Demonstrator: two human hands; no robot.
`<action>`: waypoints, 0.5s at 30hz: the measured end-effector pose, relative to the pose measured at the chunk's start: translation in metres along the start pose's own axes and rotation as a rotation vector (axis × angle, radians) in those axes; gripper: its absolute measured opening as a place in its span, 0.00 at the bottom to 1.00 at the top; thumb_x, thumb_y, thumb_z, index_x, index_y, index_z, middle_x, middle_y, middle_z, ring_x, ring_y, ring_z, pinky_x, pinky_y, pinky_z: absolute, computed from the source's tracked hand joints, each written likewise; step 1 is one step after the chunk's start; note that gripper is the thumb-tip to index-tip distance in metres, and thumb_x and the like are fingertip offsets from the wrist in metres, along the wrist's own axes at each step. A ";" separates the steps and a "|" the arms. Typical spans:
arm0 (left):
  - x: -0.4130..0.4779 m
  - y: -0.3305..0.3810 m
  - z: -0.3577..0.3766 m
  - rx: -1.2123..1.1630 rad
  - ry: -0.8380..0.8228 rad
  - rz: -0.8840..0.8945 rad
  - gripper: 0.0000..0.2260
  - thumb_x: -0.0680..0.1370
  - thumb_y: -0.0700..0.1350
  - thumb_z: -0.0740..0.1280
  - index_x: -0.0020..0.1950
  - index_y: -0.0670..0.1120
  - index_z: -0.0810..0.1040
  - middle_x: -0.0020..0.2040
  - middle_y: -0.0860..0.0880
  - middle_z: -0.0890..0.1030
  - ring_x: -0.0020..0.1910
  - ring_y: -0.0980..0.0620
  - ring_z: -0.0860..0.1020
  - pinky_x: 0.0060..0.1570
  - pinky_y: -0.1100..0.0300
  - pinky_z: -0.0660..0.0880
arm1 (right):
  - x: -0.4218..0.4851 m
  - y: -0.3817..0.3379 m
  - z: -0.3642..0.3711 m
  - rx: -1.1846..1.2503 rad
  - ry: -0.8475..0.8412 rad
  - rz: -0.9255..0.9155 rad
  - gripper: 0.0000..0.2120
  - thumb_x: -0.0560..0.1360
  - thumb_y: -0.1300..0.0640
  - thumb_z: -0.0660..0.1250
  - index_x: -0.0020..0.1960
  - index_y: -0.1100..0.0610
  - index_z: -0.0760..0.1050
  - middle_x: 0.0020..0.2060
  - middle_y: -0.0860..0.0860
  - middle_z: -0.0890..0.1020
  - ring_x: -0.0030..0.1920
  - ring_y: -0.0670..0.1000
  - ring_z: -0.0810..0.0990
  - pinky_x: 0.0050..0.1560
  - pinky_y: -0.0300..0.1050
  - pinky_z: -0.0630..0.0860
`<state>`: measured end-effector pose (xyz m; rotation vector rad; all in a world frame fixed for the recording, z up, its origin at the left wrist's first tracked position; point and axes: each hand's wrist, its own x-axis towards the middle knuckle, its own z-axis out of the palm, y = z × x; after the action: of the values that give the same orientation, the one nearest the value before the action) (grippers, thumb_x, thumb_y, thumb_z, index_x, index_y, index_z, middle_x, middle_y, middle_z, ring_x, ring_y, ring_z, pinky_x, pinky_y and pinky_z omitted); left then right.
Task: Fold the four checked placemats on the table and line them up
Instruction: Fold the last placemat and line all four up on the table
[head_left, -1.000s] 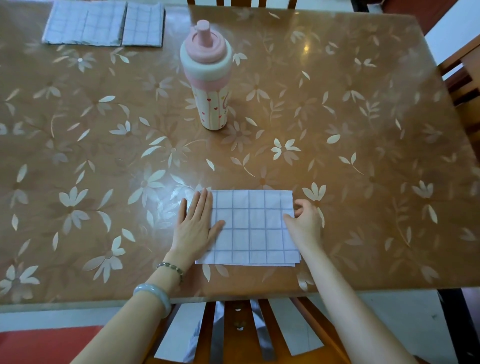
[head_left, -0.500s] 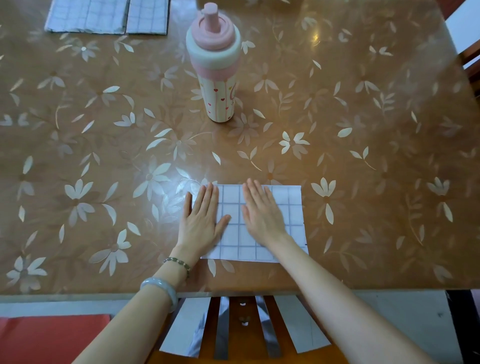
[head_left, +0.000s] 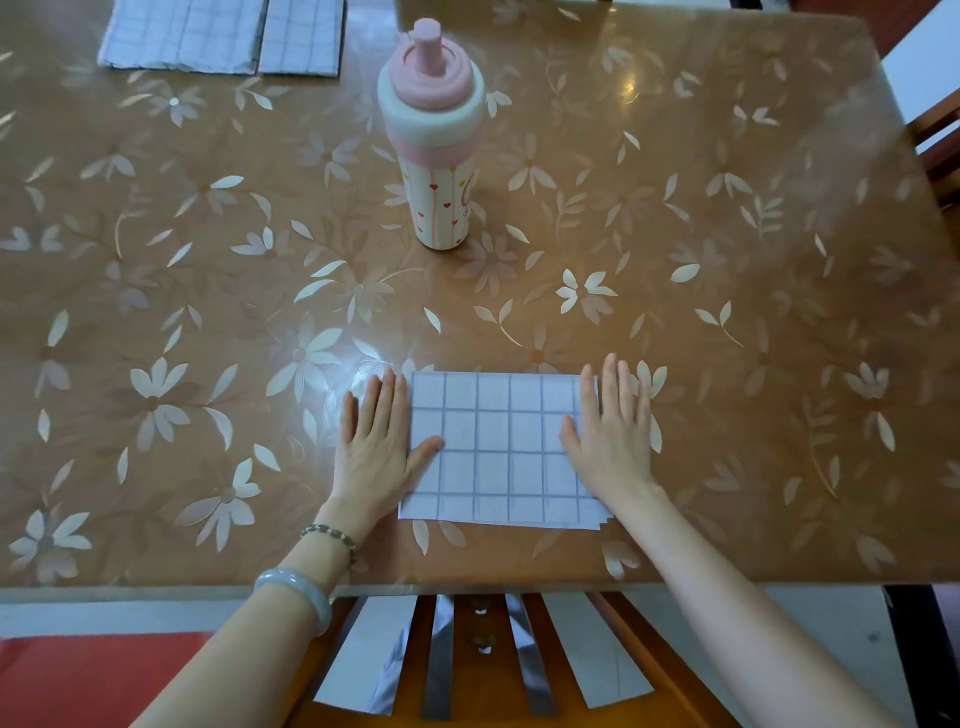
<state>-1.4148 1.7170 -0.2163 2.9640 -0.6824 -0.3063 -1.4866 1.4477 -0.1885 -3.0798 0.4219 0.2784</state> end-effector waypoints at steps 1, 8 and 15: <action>-0.003 0.000 0.000 0.002 0.014 0.012 0.37 0.78 0.66 0.48 0.77 0.39 0.57 0.76 0.40 0.61 0.75 0.41 0.59 0.73 0.43 0.52 | -0.001 -0.009 -0.006 0.040 0.034 -0.009 0.28 0.76 0.54 0.60 0.74 0.62 0.60 0.73 0.65 0.60 0.74 0.64 0.58 0.72 0.61 0.56; -0.014 0.008 -0.005 0.029 0.018 0.092 0.33 0.81 0.64 0.43 0.76 0.43 0.61 0.75 0.40 0.63 0.74 0.39 0.62 0.72 0.41 0.56 | -0.012 -0.064 -0.018 0.407 -0.043 -0.233 0.17 0.74 0.62 0.66 0.62 0.58 0.75 0.47 0.56 0.73 0.47 0.58 0.74 0.41 0.49 0.74; -0.022 0.014 -0.006 -0.058 -0.007 -0.022 0.34 0.79 0.63 0.52 0.76 0.39 0.61 0.75 0.39 0.64 0.74 0.40 0.62 0.70 0.43 0.61 | -0.012 -0.053 -0.018 0.573 -0.322 -0.129 0.28 0.76 0.54 0.65 0.74 0.51 0.61 0.53 0.50 0.66 0.58 0.52 0.68 0.58 0.43 0.69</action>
<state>-1.4388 1.7142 -0.2043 2.9189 -0.6313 -0.3326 -1.4808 1.5010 -0.1689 -2.4342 0.2336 0.5313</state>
